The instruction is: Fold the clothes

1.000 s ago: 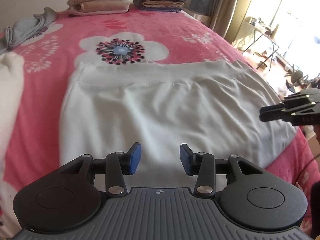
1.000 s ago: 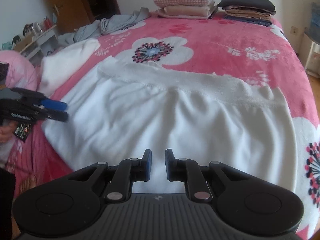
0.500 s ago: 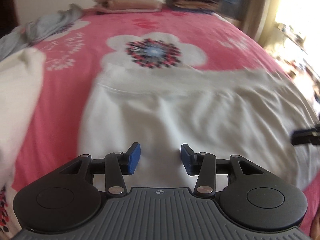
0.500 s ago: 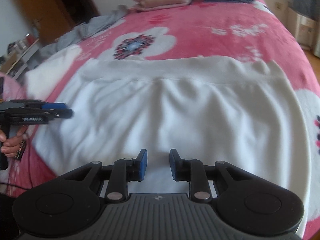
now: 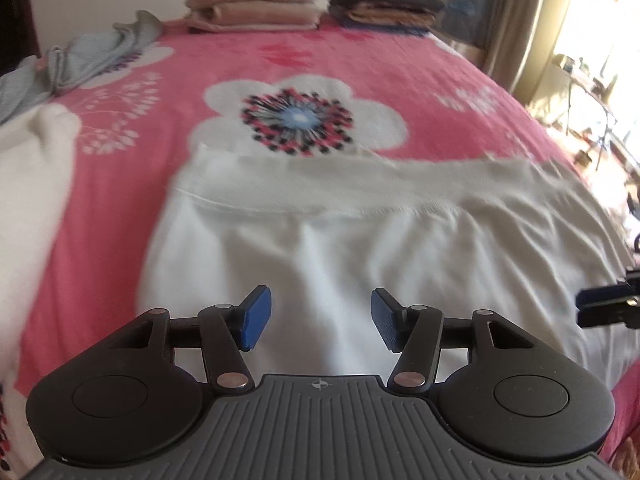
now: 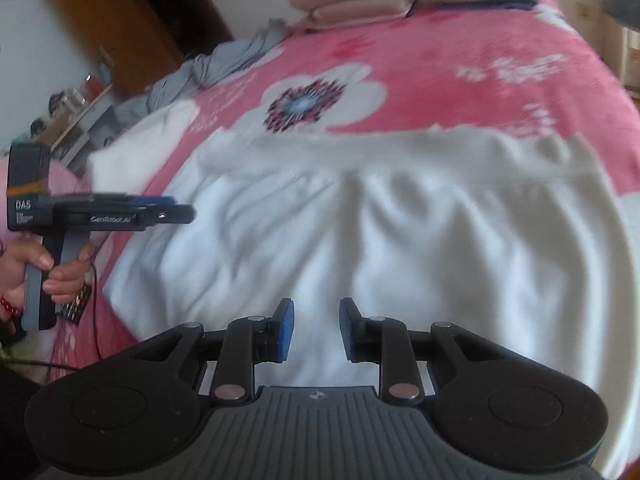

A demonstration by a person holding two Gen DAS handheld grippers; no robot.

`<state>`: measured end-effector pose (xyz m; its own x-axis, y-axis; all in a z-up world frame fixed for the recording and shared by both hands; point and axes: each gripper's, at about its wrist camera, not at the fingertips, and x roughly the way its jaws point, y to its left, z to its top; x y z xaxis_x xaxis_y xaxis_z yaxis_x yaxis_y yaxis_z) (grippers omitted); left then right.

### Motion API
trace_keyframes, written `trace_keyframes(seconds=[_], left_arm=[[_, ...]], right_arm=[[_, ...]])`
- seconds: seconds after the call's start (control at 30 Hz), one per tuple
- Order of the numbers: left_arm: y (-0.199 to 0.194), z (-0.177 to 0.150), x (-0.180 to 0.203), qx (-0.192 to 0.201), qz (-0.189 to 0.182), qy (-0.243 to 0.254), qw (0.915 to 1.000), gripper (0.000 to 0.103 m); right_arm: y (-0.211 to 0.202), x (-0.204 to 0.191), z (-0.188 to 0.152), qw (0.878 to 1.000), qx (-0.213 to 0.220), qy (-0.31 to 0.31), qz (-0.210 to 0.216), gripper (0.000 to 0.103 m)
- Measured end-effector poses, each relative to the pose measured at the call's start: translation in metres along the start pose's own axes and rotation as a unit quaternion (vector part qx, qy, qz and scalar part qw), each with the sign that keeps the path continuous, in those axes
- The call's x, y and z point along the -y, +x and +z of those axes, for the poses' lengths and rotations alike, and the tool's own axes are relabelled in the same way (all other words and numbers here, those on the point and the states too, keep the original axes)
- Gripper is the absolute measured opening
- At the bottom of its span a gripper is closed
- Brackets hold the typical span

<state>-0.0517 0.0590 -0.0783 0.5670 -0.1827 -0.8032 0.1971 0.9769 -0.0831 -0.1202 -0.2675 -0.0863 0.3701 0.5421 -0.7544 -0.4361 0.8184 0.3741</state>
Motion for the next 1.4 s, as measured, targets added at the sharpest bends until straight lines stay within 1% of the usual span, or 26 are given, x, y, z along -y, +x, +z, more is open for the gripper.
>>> trace_keyframes(seconds=[0.1, 0.13, 0.2, 0.3, 0.37, 0.5, 0.57, 0.6, 0.63, 0.67, 0.8, 0.9, 1.03, 1.4], left_arm=[[0.006, 0.000, 0.004, -0.011, 0.009, 0.005, 0.9999, 0.056], [0.006, 0.001, 0.005, -0.013, 0.012, 0.005, 0.9998, 0.056], [0.006, 0.002, 0.005, -0.015, 0.015, 0.003, 0.9998, 0.056], [0.001, 0.002, 0.009, -0.008, 0.007, 0.001, 0.9999, 0.060], [-0.001, 0.001, 0.015, -0.004, 0.002, 0.007, 1.0000, 0.066], [-0.004, 0.001, 0.025, 0.001, -0.012, 0.016, 0.9998, 0.072], [-0.007, 0.001, 0.028, 0.004, -0.018, 0.017, 0.9997, 0.084], [-0.009, 0.000, 0.030, 0.007, -0.020, 0.017, 0.9996, 0.088], [-0.011, 0.000, 0.032, 0.011, -0.022, 0.017, 0.9995, 0.095], [-0.013, -0.001, 0.033, 0.016, -0.024, 0.018, 0.9994, 0.099], [-0.018, -0.002, 0.037, 0.024, -0.028, 0.019, 0.9991, 0.101], [-0.020, -0.002, 0.037, 0.024, -0.034, 0.005, 0.9991, 0.102], [-0.022, -0.004, 0.037, 0.023, -0.037, -0.004, 0.9991, 0.103], [-0.025, -0.008, 0.040, 0.023, -0.027, -0.001, 0.9994, 0.103]], right_arm=[[0.007, 0.011, 0.003, 0.998, 0.004, 0.020, -0.063, 0.027], [0.007, 0.017, 0.004, 0.996, 0.011, 0.035, -0.081, 0.027], [0.001, 0.025, 0.007, 0.994, 0.028, 0.067, -0.079, 0.027], [-0.007, 0.023, 0.008, 0.994, 0.047, 0.057, -0.085, 0.027], [-0.008, 0.019, 0.005, 0.995, 0.050, 0.046, -0.077, 0.028], [-0.002, 0.011, 0.006, 0.996, 0.047, 0.026, -0.070, 0.030], [-0.003, 0.006, 0.004, 0.997, 0.046, 0.020, -0.066, 0.031], [-0.002, 0.004, 0.004, 0.997, 0.045, 0.018, -0.064, 0.033], [-0.002, 0.003, 0.004, 0.997, 0.044, 0.015, -0.062, 0.034], [-0.002, 0.001, 0.003, 0.997, 0.043, 0.013, -0.063, 0.034], [-0.001, -0.004, 0.001, 0.997, 0.040, 0.007, -0.063, 0.038], [-0.001, -0.007, -0.001, 0.997, 0.038, 0.008, -0.062, 0.040], [-0.001, -0.010, -0.003, 0.997, 0.036, 0.008, -0.062, 0.041], [-0.001, -0.012, -0.005, 0.998, 0.031, 0.015, -0.060, 0.042]])
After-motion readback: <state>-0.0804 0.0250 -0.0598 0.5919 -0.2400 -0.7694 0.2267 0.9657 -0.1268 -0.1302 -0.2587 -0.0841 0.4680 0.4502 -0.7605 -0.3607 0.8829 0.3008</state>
